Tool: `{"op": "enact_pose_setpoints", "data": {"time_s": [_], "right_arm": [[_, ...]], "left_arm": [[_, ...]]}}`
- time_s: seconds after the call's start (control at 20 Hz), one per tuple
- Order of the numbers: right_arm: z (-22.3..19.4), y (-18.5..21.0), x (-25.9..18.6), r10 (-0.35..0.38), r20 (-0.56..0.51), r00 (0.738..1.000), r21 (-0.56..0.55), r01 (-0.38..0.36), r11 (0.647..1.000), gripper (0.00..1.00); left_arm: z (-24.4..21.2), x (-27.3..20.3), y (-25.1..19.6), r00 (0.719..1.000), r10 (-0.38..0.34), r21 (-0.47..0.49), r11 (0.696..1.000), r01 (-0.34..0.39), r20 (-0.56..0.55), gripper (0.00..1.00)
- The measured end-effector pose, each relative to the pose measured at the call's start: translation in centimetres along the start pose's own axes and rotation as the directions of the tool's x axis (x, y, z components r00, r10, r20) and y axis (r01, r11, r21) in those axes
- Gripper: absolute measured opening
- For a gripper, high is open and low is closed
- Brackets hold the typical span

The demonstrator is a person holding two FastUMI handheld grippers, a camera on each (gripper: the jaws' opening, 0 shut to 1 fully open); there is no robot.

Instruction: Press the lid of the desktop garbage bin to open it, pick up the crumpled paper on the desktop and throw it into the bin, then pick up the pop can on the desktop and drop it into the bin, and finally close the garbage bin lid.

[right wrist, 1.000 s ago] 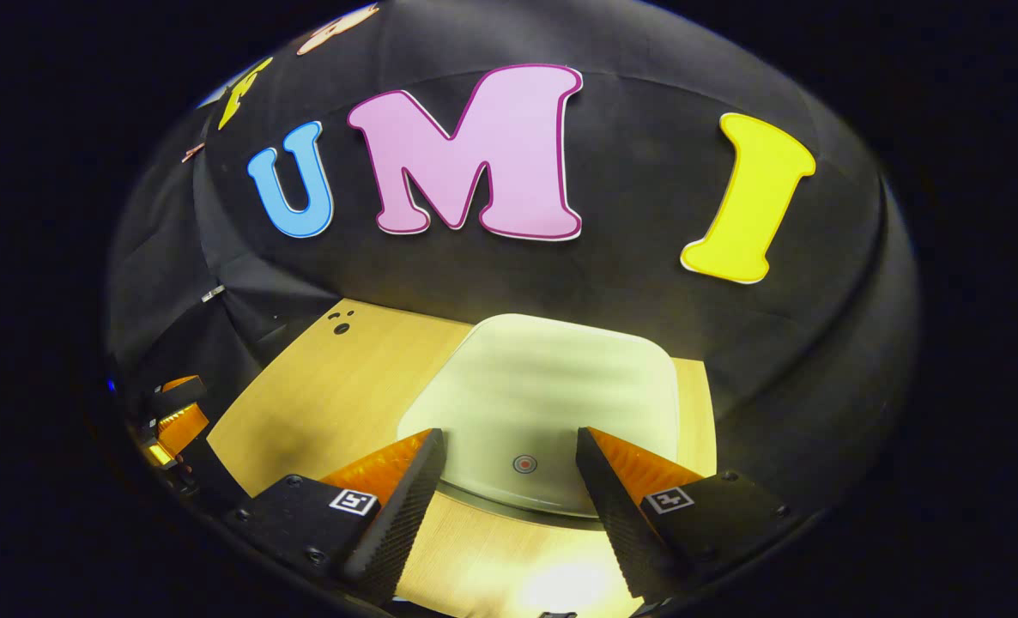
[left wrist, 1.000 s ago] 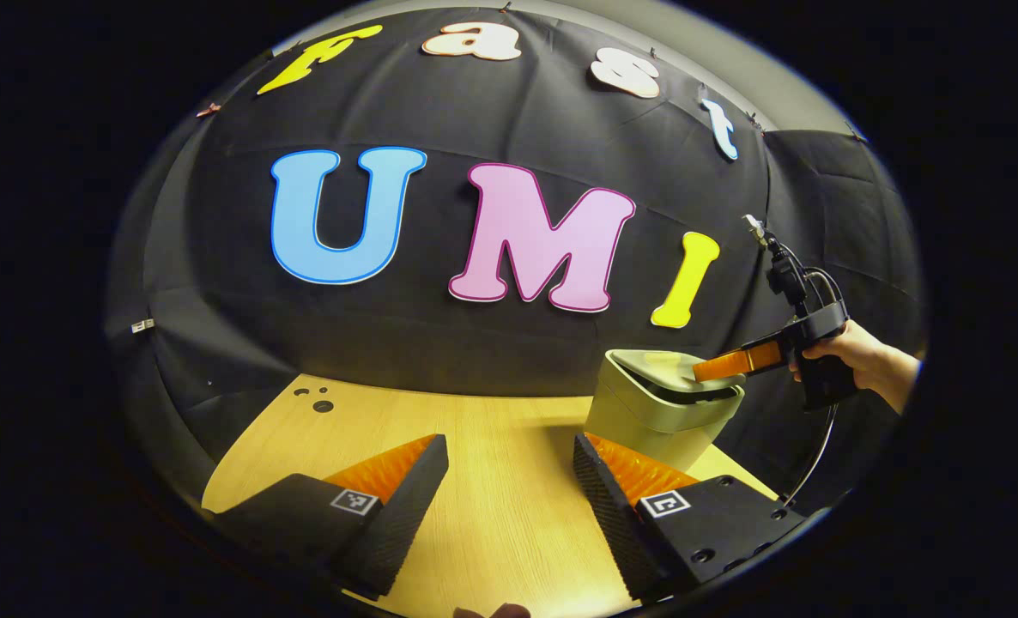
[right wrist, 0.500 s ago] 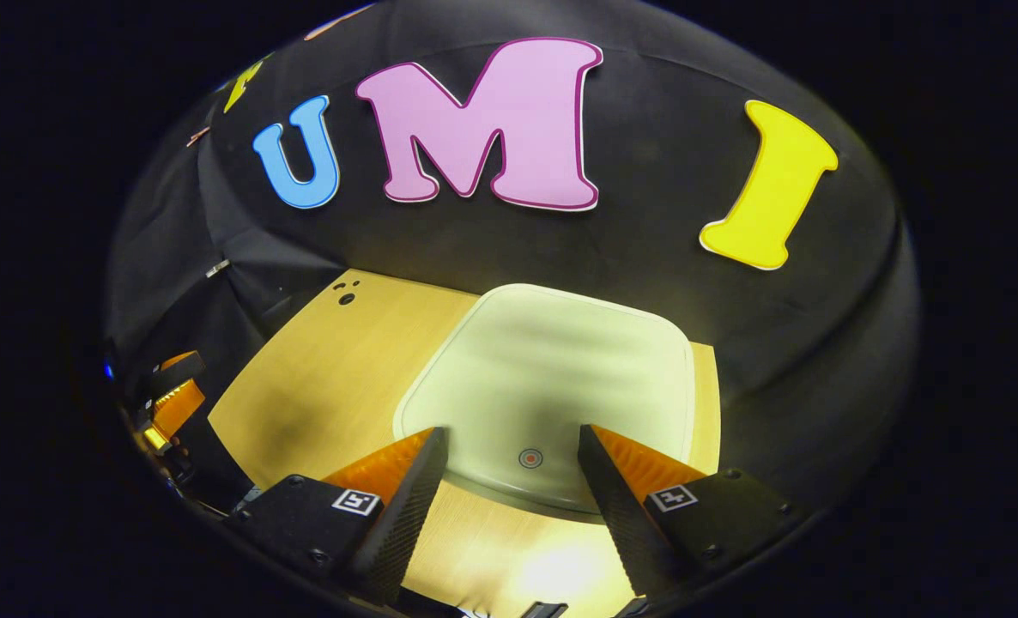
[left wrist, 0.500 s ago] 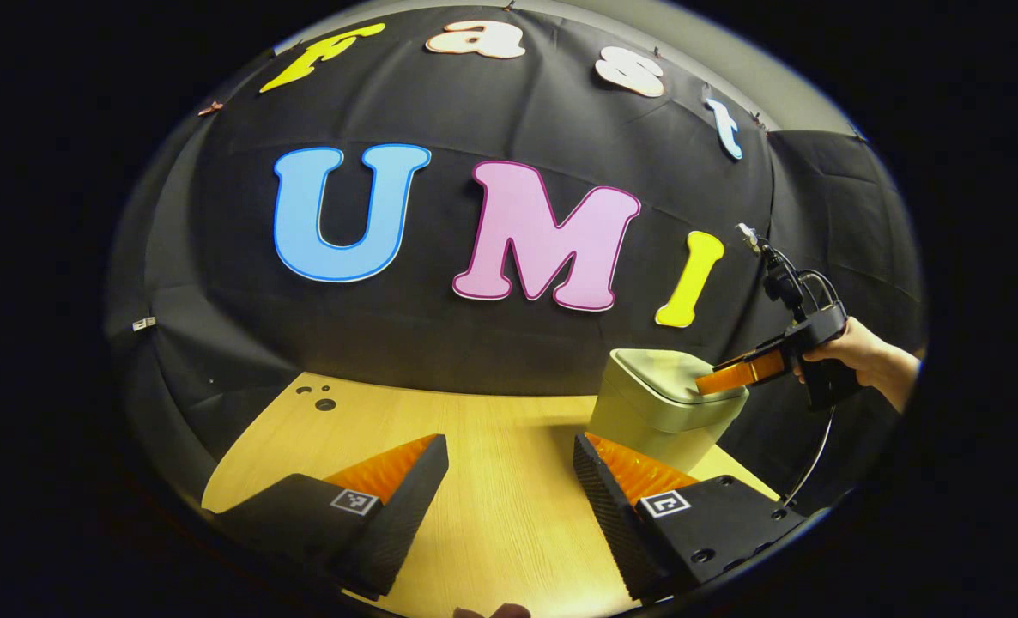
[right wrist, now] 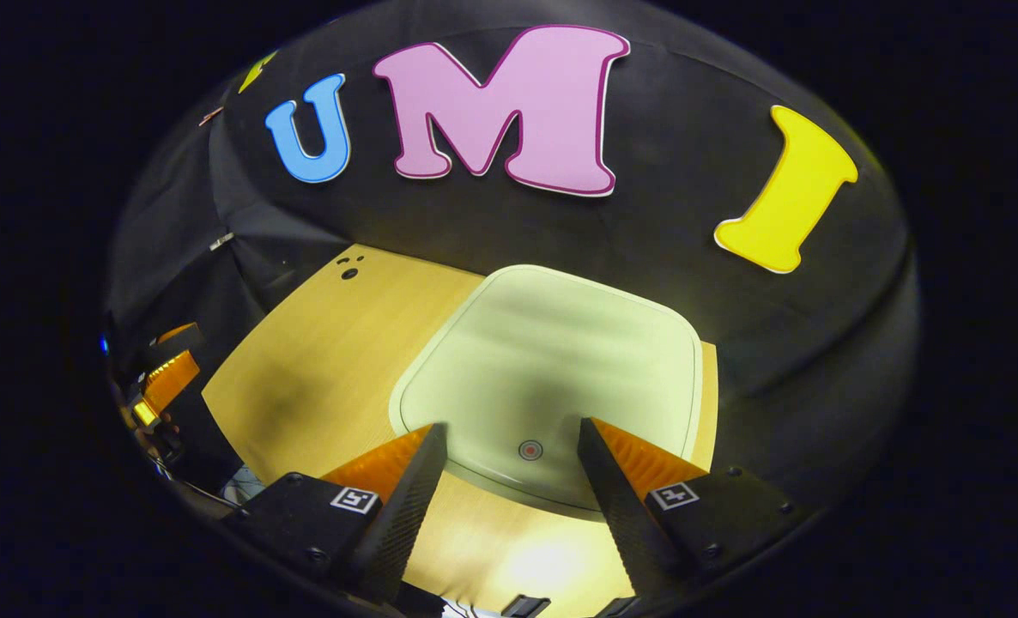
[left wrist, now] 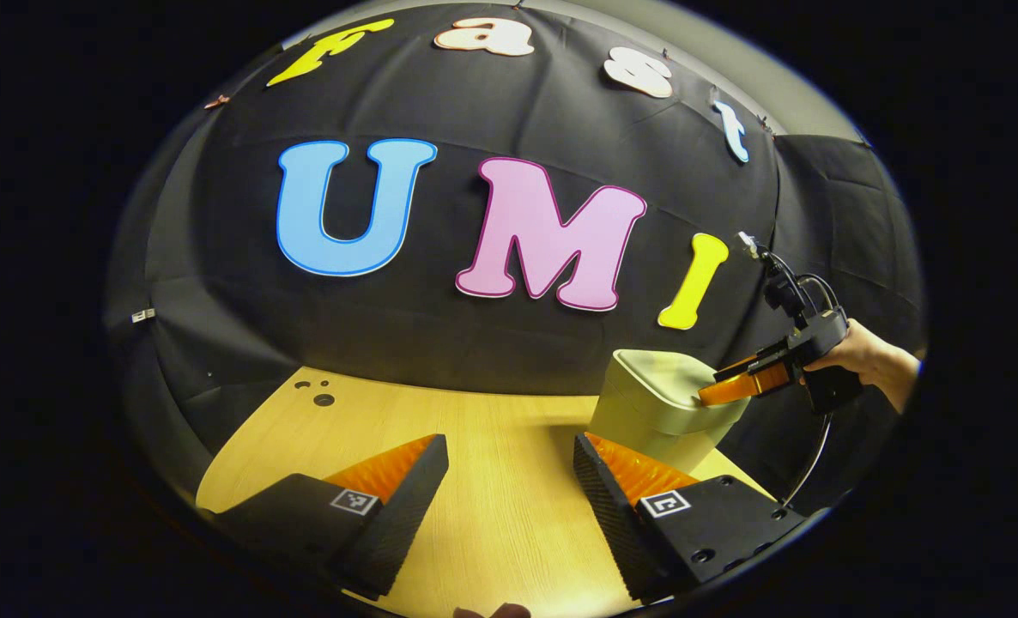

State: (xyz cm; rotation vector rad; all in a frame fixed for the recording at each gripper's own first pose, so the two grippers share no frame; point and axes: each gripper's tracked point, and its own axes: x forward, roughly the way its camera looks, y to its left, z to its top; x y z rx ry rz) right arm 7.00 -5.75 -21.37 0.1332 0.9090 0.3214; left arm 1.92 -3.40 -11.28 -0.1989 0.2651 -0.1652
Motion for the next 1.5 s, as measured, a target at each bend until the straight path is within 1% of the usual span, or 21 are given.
{"op": "enact_pose_setpoints", "data": {"time_s": [0.15,0.35,0.5,0.7,0.85,1.1,1.2,1.5], "right_arm": [[0.4,0.1,-0.2,0.005,0.023,1.000,0.044,-0.006,0.999,0.98],[0.8,0.5,-0.5,0.004,0.077,0.997,0.031,-0.006,1.000,0.96],[1.4,1.0,-1.3,-0.009,0.146,0.989,0.013,0.008,1.000,0.96],[2.6,2.2,-3.7,-0.011,0.263,0.965,-0.008,0.013,1.000,0.96],[3.1,3.4,-5.8,-0.003,0.327,0.945,-0.019,0.010,1.000,0.96],[3.5,6.3,-8.8,0.040,0.400,0.916,-0.030,-0.030,0.999,0.96],[3.2,7.0,-9.6,0.048,0.414,0.909,-0.027,-0.040,0.999,0.96],[2.0,8.5,-11.4,0.045,0.489,0.871,-0.031,-0.035,0.999,0.96]], "left_arm": [[0.2,-0.1,-0.4,1.000,-0.007,0.007,1.000,0.007,0.003,0.95],[0.4,-0.2,-0.2,1.000,-0.005,0.023,1.000,0.005,0.008,0.95],[0.7,-0.2,-0.2,1.000,-0.004,0.024,1.000,0.004,0.014,0.95],[1.0,-0.1,-0.2,1.000,0.000,0.036,0.999,-0.001,0.018,0.95],[1.2,0.1,-0.5,1.000,-0.001,0.036,0.999,0.000,0.017,0.95],[1.3,0.5,-1.3,1.000,-0.014,0.045,0.999,0.013,0.017,0.95],[1.5,0.6,-1.7,1.000,-0.018,0.049,0.999,0.017,0.018,0.95],[2.1,0.5,-2.3,0.999,-0.017,0.064,0.998,0.015,0.034,0.95]]}}
